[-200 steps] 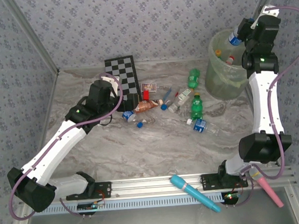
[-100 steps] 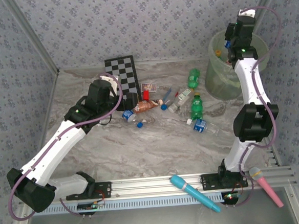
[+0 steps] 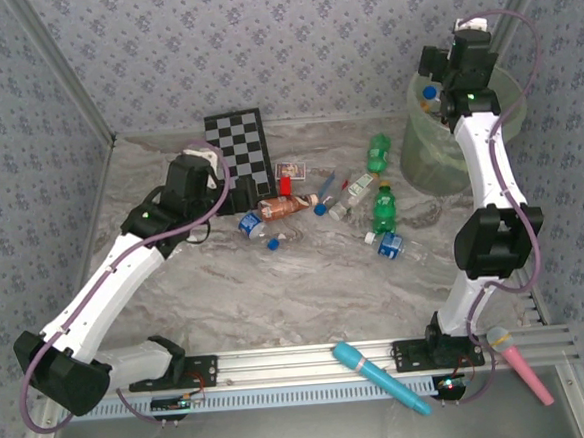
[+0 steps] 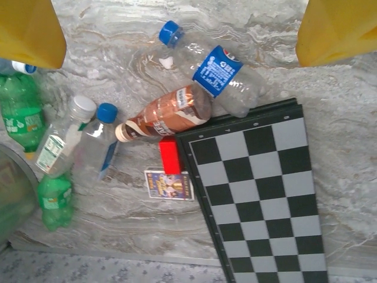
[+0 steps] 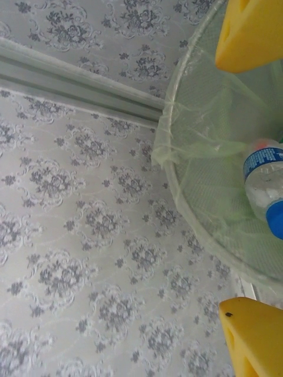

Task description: Put the plastic bottles in the bin

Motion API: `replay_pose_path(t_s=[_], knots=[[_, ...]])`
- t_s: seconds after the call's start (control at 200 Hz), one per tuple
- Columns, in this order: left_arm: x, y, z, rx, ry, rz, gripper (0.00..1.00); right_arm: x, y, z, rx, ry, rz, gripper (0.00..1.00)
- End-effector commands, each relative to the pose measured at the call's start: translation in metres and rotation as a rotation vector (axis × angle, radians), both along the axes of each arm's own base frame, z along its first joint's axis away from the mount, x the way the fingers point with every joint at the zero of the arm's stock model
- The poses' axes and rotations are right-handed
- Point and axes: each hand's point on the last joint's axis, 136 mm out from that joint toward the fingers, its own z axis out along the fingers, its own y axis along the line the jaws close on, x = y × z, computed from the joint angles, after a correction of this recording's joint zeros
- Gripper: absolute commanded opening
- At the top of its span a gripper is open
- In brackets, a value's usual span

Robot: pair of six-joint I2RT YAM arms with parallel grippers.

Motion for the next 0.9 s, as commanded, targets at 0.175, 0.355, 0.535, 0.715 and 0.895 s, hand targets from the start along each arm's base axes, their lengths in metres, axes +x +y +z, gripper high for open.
replay_pose_path(t_s=[0.175, 0.355, 0.535, 0.715, 0.895], knots=[[0.008, 0.064, -0.032, -0.002, 0.119, 0.222, 1.0, -0.05, 0.074, 0.045, 0.018, -0.04, 0.191, 1.0], [0.007, 0.12, -0.062, -0.009, 0.181, 0.396, 1.0, -0.069, 0.128, 0.038, 0.007, -0.007, 0.318, 1.0], [0.002, 0.178, -0.095, -0.007, 0.257, 0.577, 1.0, -0.084, 0.178, 0.022, 0.006, 0.048, 0.447, 1.0], [0.002, 0.223, -0.128, -0.066, 0.346, 0.711, 1.0, -0.095, 0.211, 0.008, -0.078, 0.105, 0.532, 1.0], [0.013, 0.242, -0.153, -0.18, 0.402, 0.762, 1.0, -0.101, 0.218, 0.01, -0.077, 0.119, 0.56, 1.0]])
